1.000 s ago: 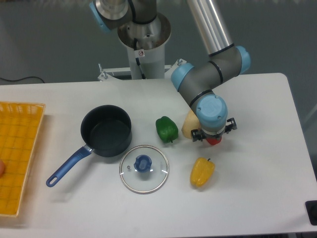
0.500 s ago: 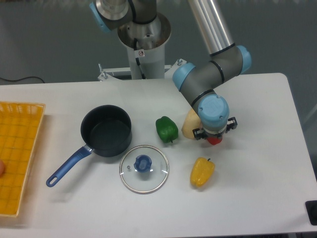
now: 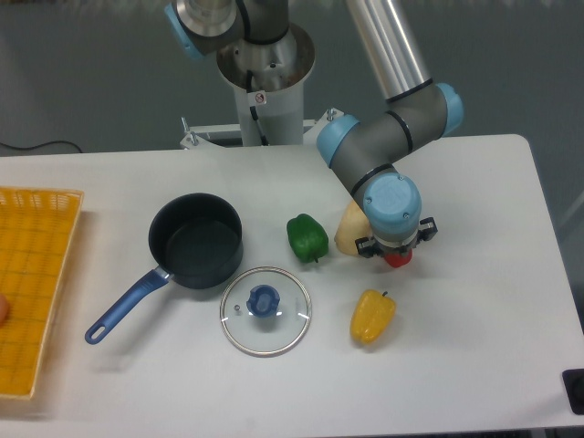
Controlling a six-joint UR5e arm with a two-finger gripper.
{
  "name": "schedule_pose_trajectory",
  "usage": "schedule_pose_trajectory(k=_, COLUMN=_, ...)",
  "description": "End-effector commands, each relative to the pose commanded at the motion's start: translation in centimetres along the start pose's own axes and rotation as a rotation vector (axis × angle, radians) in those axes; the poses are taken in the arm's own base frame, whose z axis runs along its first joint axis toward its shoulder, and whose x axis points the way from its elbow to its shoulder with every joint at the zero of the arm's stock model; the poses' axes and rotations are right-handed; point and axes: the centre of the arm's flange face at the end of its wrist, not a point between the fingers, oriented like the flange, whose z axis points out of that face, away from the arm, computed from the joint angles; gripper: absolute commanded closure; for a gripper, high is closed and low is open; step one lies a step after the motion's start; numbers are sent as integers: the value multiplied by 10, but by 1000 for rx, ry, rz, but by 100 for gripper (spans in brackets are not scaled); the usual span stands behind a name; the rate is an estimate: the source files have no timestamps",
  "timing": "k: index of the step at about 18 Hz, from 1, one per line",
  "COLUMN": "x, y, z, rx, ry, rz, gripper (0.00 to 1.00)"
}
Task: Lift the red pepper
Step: 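Lift the red bell pepper and carry it toward the glass lid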
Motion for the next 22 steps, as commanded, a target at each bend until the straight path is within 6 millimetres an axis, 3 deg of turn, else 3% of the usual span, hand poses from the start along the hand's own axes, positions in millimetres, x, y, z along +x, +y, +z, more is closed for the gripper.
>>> schedule_pose_trajectory(k=4, x=-1, y=-3, z=-15, rx=13, ry=-5, rz=6, gripper=62)
schedule_pose_trajectory(k=8, x=11, y=-14, z=-70, rx=46, ry=8, rz=89, gripper=62)
schedule_pose_trajectory(k=13, x=33, y=-15, z=-107, rx=56, ry=5, rz=281, gripper=62)
schedule_pose_trajectory(k=18, x=64, y=-7, z=-154, rx=185, ry=86, rz=454, gripper=62)
schedule_pose_trajectory(k=22, x=98, y=-6, z=-168, rx=217, ry=105, rz=553, gripper=62)
